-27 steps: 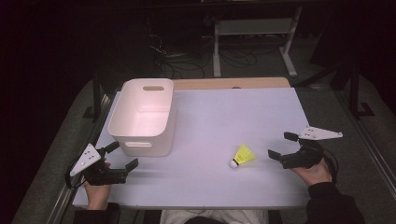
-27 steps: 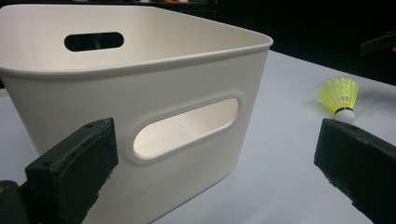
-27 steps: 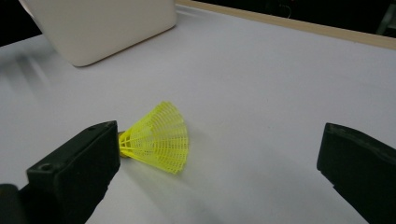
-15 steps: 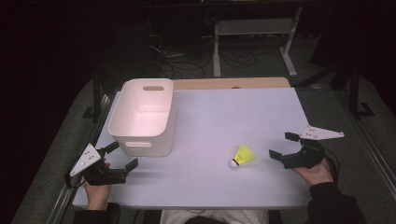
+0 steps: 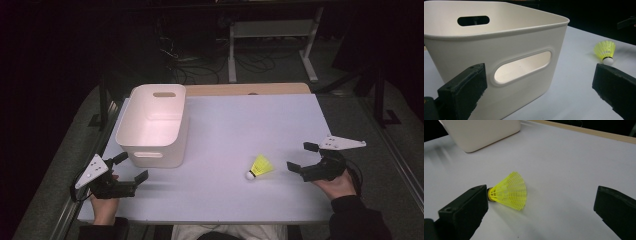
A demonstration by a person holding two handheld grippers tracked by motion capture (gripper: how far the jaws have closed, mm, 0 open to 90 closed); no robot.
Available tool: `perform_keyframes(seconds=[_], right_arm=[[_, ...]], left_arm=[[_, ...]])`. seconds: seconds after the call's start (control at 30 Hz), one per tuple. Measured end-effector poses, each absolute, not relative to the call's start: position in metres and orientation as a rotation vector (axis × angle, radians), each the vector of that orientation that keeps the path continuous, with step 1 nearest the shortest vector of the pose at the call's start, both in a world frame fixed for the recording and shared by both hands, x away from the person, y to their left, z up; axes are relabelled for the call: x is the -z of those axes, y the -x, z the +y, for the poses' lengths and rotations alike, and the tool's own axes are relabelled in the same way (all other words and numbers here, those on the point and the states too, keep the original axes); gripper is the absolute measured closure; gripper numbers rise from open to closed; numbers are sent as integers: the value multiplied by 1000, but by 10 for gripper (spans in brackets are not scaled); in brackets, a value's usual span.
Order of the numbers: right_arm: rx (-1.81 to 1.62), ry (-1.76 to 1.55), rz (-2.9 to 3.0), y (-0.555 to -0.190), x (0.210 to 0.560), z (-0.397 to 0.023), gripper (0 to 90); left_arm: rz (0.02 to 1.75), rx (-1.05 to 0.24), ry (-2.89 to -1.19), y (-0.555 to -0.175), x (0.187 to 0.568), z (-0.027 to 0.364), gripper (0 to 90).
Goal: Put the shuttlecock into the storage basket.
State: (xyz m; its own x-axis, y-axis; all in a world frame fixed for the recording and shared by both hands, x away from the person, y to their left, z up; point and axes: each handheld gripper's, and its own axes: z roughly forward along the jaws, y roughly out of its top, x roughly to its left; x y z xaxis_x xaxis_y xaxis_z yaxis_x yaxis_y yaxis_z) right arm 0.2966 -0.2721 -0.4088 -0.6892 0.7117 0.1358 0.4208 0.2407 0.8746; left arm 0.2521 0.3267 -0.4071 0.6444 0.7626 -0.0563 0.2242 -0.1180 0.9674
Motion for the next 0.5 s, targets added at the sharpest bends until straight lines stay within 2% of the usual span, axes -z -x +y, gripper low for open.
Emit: perform_keyframes(seconds=[0.5], right_arm=[[-1426, -1007, 2277, -295, 407, -263, 0]], left_arm=[[813, -551, -1670, -252, 407, 326, 0]])
